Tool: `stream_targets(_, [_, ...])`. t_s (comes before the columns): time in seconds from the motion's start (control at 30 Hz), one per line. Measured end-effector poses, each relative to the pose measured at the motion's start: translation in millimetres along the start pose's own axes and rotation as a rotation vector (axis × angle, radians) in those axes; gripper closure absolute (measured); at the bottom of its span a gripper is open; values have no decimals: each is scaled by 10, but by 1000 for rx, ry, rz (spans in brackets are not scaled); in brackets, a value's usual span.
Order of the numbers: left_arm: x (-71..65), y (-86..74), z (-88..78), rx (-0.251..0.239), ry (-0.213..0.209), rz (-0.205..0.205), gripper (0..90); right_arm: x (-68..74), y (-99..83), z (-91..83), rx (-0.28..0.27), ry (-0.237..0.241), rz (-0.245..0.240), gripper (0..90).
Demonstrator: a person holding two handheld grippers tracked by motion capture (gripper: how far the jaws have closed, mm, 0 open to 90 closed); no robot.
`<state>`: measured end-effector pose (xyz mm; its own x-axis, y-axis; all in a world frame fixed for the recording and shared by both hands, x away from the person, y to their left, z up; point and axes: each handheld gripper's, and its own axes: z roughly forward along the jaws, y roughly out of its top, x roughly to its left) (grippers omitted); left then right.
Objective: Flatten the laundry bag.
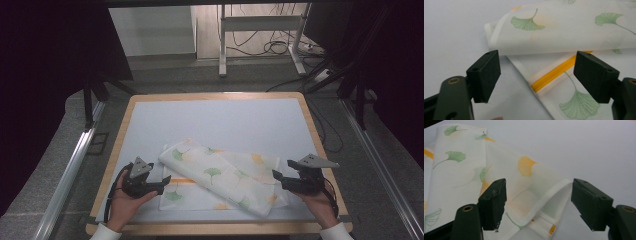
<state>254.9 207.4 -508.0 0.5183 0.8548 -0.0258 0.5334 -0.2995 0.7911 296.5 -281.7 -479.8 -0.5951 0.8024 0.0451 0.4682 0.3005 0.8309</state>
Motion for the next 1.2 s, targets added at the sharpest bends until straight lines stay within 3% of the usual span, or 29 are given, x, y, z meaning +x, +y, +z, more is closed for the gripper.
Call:
stream_targets(0.1, [-31,-1,-9,0,-13,-5,224,-41,-20,7,5,0,15,294])
stream_targets(0.27, [-150,-37,1,26,-39,19,228,-42,-44,-9,17,1,12,298])
stream_targets(0.93, [-265,-21,150,97,-76,66,255,-15,-32,-46,47,21,-20,313])
stream_targets(1.17, [-269,-18,144,99,-87,70,268,24,80,7,86,52,-26,324])
stream_targets(1.2, [-285,-14,143,98,-93,69,270,73,170,49,113,73,-43,322])
